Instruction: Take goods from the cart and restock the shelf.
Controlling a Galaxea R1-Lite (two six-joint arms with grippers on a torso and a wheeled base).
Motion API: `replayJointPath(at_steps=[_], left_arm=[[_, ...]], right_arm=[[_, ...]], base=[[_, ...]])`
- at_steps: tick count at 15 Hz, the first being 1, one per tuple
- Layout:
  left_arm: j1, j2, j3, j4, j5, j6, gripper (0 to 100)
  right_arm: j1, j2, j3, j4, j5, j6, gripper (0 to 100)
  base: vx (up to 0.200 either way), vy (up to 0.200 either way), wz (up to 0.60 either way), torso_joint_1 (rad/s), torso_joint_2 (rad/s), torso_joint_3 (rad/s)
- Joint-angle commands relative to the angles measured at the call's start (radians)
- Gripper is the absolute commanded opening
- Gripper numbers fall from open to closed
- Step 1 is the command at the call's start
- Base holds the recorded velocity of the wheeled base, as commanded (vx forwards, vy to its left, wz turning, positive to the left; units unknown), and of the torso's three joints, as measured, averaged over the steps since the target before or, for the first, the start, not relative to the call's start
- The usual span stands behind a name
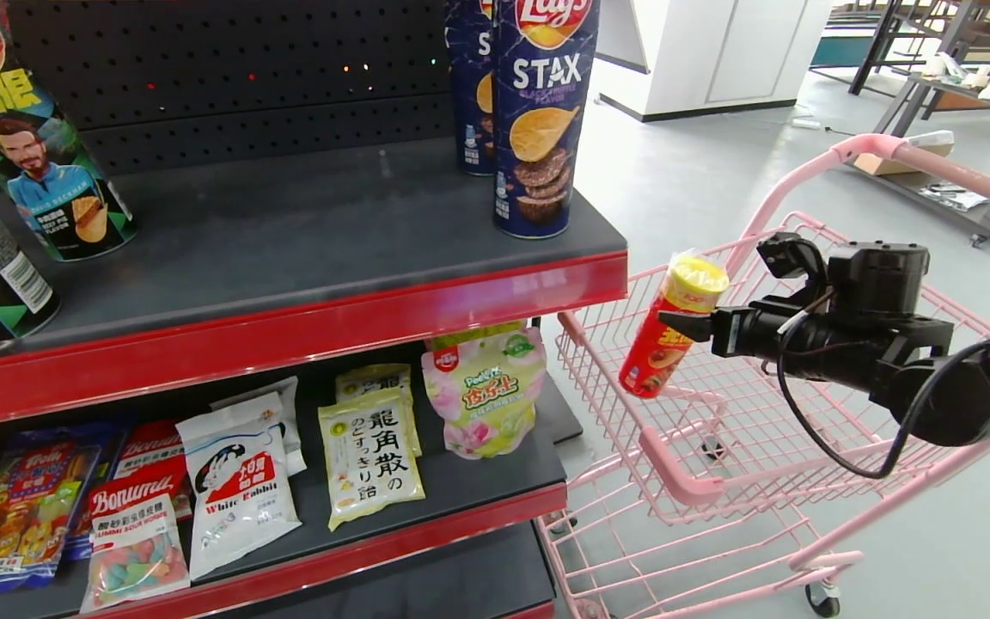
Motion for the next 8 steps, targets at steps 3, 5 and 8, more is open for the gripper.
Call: replayJointPath(at_steps=[3,5,8], left_arm=[[0.001,0.004,0.002,-0.001,0.0,0.0,100],[0.001,0.003,0.0,0.001,0.002,0.0,100],[0.001,0.003,-0.006,0.001,0.005,0.0,100]], right_arm=[[-0.016,0.137,-0.105,-0.009,-0.032,0.002,100],[-0.033,0.191,-0.176,-0.009,-0.04,0.004,100],[-0.033,0.231,-0.248,-0.008,-0.038,0.047,100]], base=[[0.0,0.0,0.0,0.0,0.0,0.0],[0.0,0.0,0.0,0.0,0.0,0.0],[0.0,0.0,0.0,0.0,0.0,0.0]])
